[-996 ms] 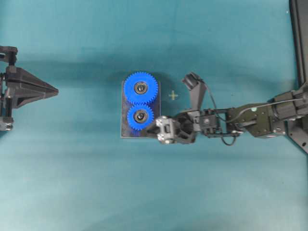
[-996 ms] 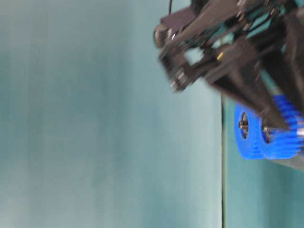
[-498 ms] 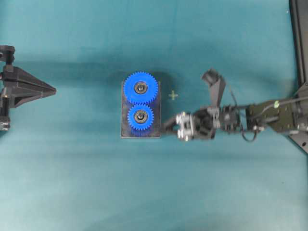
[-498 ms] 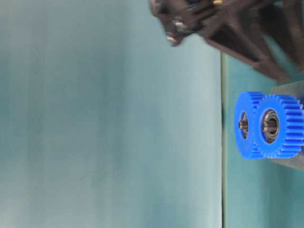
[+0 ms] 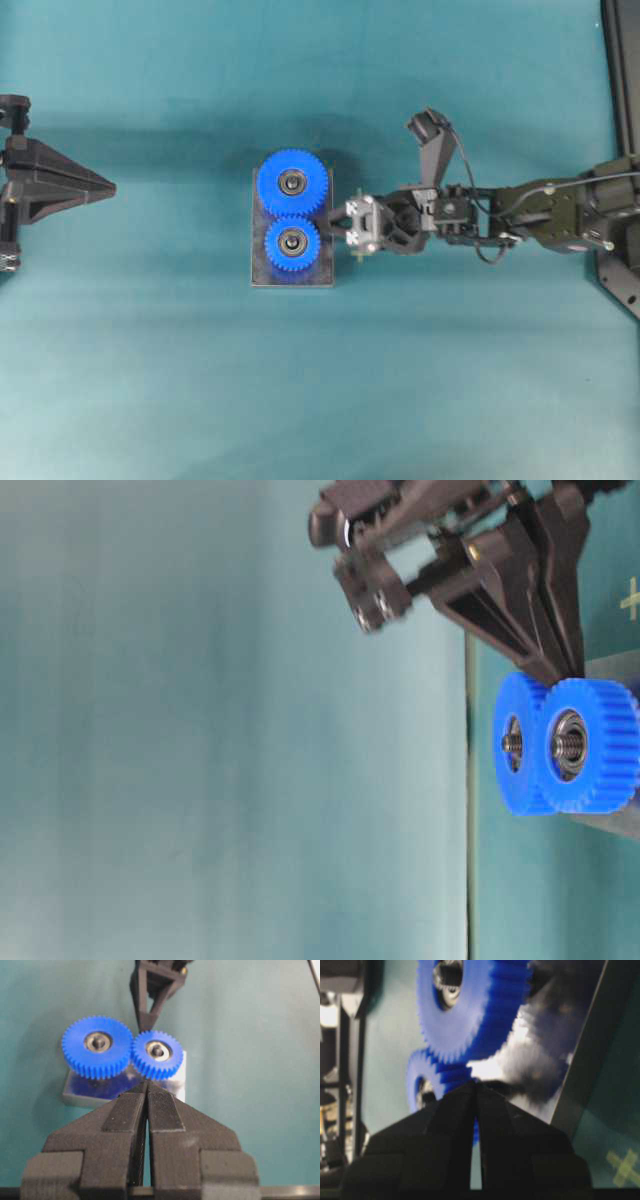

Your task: Fit the small gear onto the shaft.

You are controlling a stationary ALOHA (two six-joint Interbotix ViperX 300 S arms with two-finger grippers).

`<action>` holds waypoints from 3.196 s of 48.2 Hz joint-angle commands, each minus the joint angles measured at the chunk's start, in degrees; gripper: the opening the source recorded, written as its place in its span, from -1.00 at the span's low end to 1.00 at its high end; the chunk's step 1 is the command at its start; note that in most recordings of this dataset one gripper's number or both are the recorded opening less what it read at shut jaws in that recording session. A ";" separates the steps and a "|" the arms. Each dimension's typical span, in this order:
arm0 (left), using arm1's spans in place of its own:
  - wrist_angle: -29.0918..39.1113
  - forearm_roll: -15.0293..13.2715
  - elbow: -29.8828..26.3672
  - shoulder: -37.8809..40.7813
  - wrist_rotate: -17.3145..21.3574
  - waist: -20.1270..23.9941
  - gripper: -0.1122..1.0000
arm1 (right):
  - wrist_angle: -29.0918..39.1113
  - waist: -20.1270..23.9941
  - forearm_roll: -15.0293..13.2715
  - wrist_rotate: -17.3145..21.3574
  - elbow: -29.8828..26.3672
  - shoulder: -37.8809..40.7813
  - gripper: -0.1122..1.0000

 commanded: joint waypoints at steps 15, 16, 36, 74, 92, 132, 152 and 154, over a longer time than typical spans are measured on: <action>-0.26 0.18 -0.35 -0.09 -0.09 -0.09 -0.80 | 4.66 9.23 -0.26 2.64 -2.64 -2.37 -0.69; -0.26 0.09 -0.35 -0.18 -0.09 -0.09 -0.80 | 5.01 9.58 -0.26 2.72 -2.72 -2.64 -0.69; -0.18 0.09 -0.26 -0.97 -0.09 0.00 -0.80 | 5.98 9.67 -0.26 2.64 -2.29 -4.39 -0.69; -0.18 0.09 -0.26 -1.05 -0.18 -0.09 -0.80 | 15.82 -0.88 -7.47 -6.94 5.89 -15.21 -0.69; -0.18 0.09 -0.62 -1.05 -0.09 -0.09 -0.80 | 13.45 -1.76 -7.47 -8.96 -4.39 -3.87 -0.69; -0.18 0.09 -0.53 -2.11 -0.18 -0.09 -0.80 | 19.34 6.77 -7.47 -2.20 0.70 -13.89 -0.70; -0.18 0.09 -0.88 -2.11 -0.09 -0.09 -0.80 | 23.12 1.76 -9.14 -18.11 6.15 -20.13 -0.56; -0.18 0.18 -0.88 -2.11 -0.09 -0.09 -0.80 | 23.12 1.85 -9.49 -21.09 6.24 -20.04 -0.49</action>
